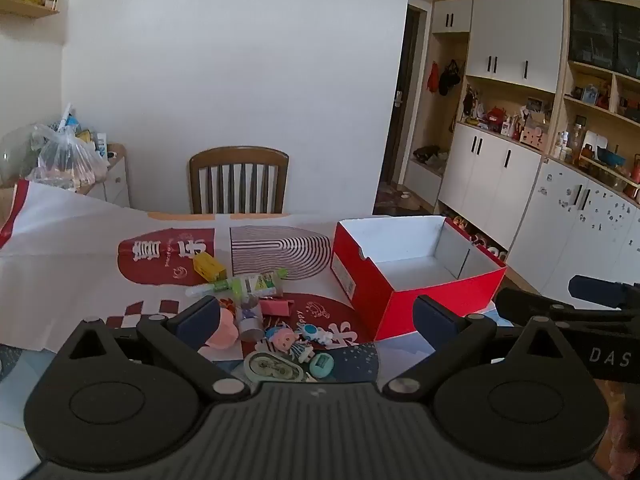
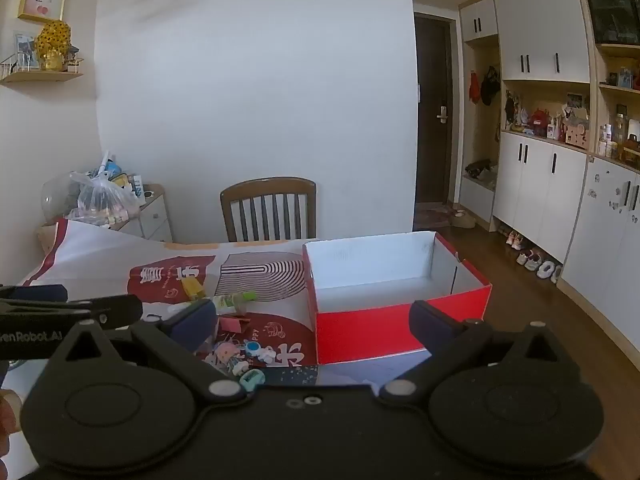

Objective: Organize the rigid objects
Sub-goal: 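Move both tools toward the cluster of small items on the cloth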

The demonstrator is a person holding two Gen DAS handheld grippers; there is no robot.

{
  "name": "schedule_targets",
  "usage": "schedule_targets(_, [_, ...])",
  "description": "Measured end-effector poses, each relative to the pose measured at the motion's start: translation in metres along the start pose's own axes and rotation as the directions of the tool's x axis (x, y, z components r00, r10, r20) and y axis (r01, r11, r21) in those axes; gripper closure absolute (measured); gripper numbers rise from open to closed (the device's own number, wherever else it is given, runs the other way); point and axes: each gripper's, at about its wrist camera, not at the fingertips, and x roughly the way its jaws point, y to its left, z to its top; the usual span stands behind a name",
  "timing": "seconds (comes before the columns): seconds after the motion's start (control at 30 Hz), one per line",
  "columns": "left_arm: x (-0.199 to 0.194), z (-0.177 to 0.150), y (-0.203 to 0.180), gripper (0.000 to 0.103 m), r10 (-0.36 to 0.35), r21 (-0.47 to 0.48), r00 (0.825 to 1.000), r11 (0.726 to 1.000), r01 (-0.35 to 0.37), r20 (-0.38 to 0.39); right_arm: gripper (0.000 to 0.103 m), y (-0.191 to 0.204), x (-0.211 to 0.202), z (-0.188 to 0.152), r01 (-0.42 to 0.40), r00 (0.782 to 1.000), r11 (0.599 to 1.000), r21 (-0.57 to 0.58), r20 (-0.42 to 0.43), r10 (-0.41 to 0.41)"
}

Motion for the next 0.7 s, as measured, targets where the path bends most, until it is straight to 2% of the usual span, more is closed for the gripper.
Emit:
schedule_targets(0.17, [0.003,0.001,-0.002,0.000,-0.012,-0.009,1.000,1.000,0.012,-0.010,0.000,-0.001,-0.004,0.000,0.005,1.000,1.000,-0.004,-0.008,-0.005])
schedule_targets(0.3, [-0.006,0.002,-0.002,0.000,-0.021,-0.026,1.000,0.999,0.021,0.013,0.000,-0.001,-0.003,-0.002,0.004,1.000,1.000,-0.009,-0.011,-0.004])
schedule_targets(0.57, [-0.015,0.000,-0.007,0.000,0.002,-0.028,1.000,1.000,-0.002,0.022,0.000,-0.001,0.007,-0.002,-0.008,1.000,1.000,-0.017,-0.008,0.008])
schedule_targets(0.7, [-0.017,0.000,-0.006,0.000,-0.002,-0.039,0.999,0.999,0.003,0.032,0.000,-0.005,-0.010,-0.002,-0.015,1.000,1.000,-0.013,0.006,0.015])
